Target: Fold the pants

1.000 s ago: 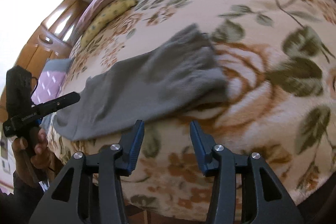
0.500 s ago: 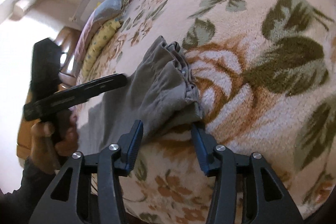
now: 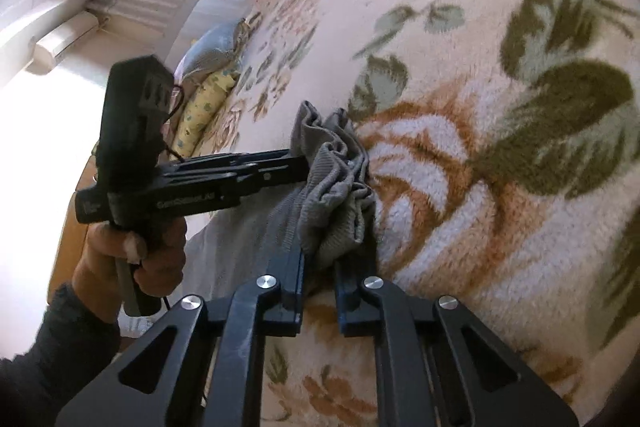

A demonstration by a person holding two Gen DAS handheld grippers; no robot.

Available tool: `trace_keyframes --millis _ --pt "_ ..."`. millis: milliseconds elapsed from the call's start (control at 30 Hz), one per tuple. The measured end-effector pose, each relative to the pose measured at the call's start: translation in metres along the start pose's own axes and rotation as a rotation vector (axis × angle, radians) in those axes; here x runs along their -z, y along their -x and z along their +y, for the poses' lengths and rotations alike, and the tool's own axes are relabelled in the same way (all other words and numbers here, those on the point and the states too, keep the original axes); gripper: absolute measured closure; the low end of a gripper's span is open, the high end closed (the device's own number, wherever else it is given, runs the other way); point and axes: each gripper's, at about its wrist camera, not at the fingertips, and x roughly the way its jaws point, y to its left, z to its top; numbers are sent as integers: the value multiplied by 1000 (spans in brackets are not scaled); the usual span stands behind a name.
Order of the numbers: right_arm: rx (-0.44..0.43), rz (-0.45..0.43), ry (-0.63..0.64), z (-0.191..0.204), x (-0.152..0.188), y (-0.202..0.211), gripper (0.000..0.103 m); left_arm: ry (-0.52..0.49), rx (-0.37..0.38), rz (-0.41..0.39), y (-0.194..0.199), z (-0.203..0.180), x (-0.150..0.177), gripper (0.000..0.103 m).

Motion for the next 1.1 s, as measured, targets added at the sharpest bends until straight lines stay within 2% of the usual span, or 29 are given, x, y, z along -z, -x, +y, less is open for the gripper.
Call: trace_keyframes --millis 100,167,267,567,700,867,967,1100 --pt "-2 -20 32 9 -1 11 91 0 17 -27 9 -3 -1 85" --pt "15 -33 104 24 2 16 91 9 34 -46 16 0 4 88" --pt "17 -39 171 42 5 19 91 55 75 -95 30 12 13 93" --pt "-81 -13 344 112 11 8 91 202 138 -253 83 46 53 95" --pt "-136 40 432 148 25 -11 91 295 139 -323 107 68 91 95" --pt "-206 148 515 185 47 -47 91 480 127 -389 125 102 161 97" --pt "-221 218 542 198 62 -74 91 603 133 -414 130 120 207 97" --pt "-220 308 558 203 84 -106 91 718 132 -437 131 128 253 97"
